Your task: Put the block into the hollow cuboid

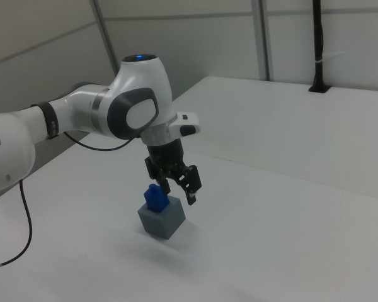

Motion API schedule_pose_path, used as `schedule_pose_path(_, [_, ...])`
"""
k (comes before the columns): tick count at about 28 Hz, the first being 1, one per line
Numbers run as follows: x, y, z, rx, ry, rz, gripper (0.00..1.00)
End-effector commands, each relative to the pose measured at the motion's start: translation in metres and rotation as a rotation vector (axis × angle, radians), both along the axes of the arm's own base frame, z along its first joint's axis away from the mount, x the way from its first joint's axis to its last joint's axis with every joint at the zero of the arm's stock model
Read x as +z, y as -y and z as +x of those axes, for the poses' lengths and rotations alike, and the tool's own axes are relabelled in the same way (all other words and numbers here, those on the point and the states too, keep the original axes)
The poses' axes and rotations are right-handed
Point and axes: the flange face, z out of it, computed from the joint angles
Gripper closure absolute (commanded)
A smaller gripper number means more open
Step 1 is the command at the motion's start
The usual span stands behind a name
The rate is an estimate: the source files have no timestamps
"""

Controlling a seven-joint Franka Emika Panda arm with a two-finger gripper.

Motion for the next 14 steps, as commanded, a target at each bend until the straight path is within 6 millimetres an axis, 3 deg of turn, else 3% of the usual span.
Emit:
schedule_pose_path(1, [0.0046,-0.0039,-0.0017,0.003,-0.012,0.02,0.27])
schedule_pose_path(3, [0.0045,-0.0037,-0.0019,-0.018,-0.013,0.018,0.08])
schedule_pose_path(4, [0.0046,-0.0029,-0.0019,-0.025,-0.013,0.017,0.04])
schedule_pose_path(12, [0.0054,-0.0036,-0.0015,-0.031,-0.009,0.016,0.03])
schedule_pose_path(14, [0.0054,-0.0035,-0.0015,-0.029,-0.009,0.014,0.09])
